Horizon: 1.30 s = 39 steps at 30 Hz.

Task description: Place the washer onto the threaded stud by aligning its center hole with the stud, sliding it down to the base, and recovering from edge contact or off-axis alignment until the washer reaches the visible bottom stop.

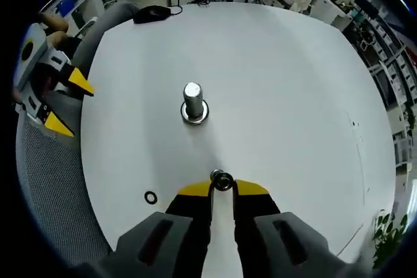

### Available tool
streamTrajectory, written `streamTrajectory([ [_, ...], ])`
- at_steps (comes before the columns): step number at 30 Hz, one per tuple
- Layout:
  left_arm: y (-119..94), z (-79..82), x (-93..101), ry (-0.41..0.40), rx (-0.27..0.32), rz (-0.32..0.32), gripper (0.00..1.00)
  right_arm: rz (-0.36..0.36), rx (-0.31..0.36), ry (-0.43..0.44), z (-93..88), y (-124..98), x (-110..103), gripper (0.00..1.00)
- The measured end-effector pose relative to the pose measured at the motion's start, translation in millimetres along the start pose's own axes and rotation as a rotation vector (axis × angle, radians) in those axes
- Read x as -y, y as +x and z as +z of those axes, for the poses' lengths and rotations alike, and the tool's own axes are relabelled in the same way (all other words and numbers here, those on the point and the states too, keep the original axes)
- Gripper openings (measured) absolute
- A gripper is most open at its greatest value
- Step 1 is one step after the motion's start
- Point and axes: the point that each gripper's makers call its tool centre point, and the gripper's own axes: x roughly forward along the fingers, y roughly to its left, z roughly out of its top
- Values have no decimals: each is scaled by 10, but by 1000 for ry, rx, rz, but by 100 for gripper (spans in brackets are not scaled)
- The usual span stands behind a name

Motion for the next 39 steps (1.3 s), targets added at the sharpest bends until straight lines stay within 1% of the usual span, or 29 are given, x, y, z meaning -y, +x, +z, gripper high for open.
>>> streamTrajectory([
  [5,5,-5,6,2,-3,-2,33,11,-15,7,-15,73,6,14],
  [9,4,-5,5,-1,-4,-4,33,16,-35,-2,-76,141,-4,14],
  [12,9,-4,11,3,-6,-7,33,25,-43,9,-119,204,-2,14],
  [19,9,-10,-6,-8,-7,-2,33,33,-57,2,-139,277,10,14],
  [22,10,-13,-6,-8,-9,-2,32,39,-64,14,-146,312,13,14],
  [30,18,-21,-3,-13,-13,-4,32,43,-51,31,-121,321,8,15],
  [32,18,-26,2,-12,-15,-6,32,44,-46,37,-117,334,13,17],
  [36,13,-30,-3,-17,-17,-3,32,45,-58,33,-158,326,-6,19],
  [39,12,-29,-5,-18,-17,-3,32,39,-53,46,-191,307,-9,21],
])
